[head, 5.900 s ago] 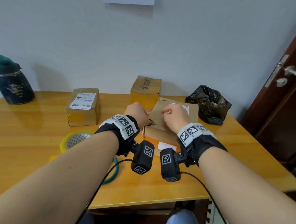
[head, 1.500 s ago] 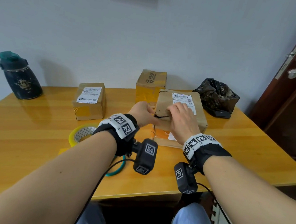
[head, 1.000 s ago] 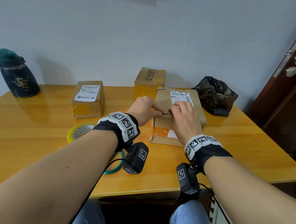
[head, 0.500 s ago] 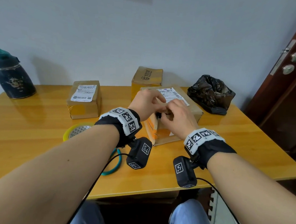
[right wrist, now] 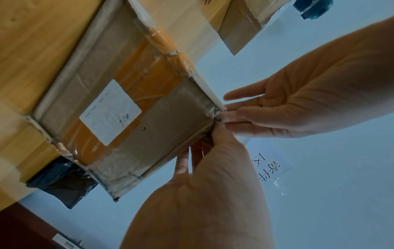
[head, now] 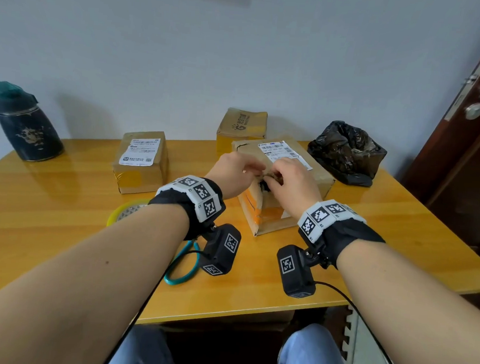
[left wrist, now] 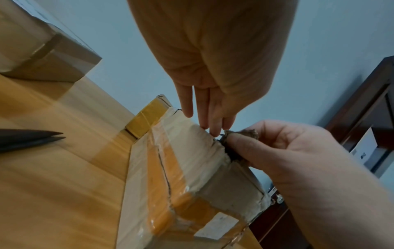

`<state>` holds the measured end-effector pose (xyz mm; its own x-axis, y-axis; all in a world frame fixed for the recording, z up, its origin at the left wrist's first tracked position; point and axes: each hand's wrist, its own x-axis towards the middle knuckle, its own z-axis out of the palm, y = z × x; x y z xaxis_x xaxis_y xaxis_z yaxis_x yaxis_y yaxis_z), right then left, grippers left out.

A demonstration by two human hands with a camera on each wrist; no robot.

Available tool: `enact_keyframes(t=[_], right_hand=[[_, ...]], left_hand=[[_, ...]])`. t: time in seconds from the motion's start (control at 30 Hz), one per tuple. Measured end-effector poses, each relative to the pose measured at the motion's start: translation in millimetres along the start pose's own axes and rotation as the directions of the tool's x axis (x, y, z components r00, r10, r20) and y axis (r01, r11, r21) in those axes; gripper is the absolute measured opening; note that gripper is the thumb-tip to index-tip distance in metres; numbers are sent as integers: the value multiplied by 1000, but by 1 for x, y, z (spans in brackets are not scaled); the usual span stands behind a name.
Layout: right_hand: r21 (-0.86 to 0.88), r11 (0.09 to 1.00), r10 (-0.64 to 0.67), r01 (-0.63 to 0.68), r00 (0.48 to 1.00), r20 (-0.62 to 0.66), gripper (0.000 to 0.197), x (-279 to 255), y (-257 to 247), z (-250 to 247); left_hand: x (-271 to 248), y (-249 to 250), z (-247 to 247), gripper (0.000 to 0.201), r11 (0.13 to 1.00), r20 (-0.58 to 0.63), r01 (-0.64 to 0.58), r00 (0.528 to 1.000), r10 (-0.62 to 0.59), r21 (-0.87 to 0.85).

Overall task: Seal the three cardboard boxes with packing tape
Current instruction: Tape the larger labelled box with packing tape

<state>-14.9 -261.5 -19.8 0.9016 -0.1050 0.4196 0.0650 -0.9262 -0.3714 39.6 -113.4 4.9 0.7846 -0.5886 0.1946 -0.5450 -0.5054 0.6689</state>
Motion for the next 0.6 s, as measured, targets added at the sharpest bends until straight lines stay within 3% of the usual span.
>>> enact_keyframes(t=[0.13, 0.6], right_hand=[[34, 999, -3, 2, 1000, 22, 6, 1, -2, 0], [235, 961, 145, -144, 989, 12, 18, 7, -4, 2]], left_hand=[[4, -4, 2, 33, 1000, -33, -24, 999, 25, 20], [5, -4, 12, 19, 1000, -96, 10, 995, -8, 23]])
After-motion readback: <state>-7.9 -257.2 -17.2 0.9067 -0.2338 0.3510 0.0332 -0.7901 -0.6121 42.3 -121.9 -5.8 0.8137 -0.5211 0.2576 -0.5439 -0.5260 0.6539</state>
